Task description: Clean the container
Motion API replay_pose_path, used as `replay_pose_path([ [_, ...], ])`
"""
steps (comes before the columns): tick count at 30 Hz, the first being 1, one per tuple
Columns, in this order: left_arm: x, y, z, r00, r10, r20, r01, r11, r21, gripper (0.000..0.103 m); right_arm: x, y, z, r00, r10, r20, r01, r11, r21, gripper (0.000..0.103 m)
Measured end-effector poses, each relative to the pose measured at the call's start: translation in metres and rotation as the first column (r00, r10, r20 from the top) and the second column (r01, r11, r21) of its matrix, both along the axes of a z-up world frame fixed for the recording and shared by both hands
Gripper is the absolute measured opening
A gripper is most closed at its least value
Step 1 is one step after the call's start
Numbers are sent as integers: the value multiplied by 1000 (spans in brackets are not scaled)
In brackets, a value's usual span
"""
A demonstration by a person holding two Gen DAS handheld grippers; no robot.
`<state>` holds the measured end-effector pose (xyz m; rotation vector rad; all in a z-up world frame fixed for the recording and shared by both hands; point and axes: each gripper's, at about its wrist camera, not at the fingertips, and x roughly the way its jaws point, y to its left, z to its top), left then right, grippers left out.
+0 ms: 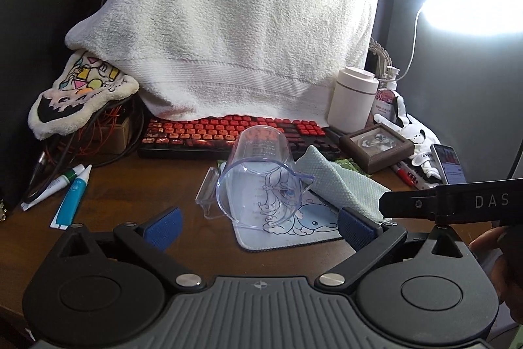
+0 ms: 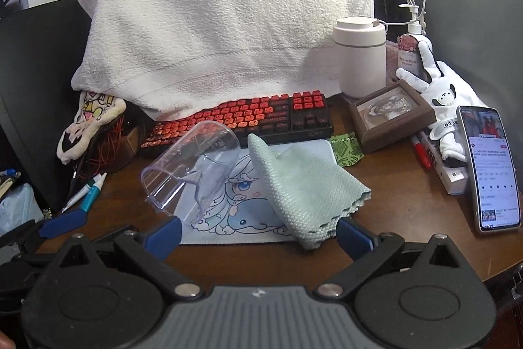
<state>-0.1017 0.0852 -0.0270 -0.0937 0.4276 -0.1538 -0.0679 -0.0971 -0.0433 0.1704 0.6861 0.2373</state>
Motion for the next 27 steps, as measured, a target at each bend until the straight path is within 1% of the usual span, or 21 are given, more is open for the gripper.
replay_pose_path([
  [4, -4, 0, 0, 1000, 11, -6, -11, 1000, -9, 102, -7, 3, 3, 1000, -5, 10, 5, 1000, -12, 101],
  [9, -8, -2, 2, 1000, 19, -4, -19, 1000, 1, 102, -13, 1, 5, 1000, -11, 18, 12, 1000, -15, 101],
  [14, -9, 0, 5, 999, 35, 7, -35, 999, -4, 102, -16, -3, 5, 999, -39, 22, 40, 999, -31, 101],
  [17, -11, 0, 8, 999, 49, 18, -49, 999, 2, 102, -18, -4, 4, 999, -33, 25, 34, 998, -46, 101],
  [24, -12, 2, 9, 998, 52, 19, -52, 999, -5, 102, -19, -2, 2, 1000, -25, 13, 26, 999, -41, 101],
  [27, -13, 1, 10, 998, 57, 26, -57, 998, 5, 102, -19, -1, 1, 1000, -20, 13, 21, 999, -35, 101],
])
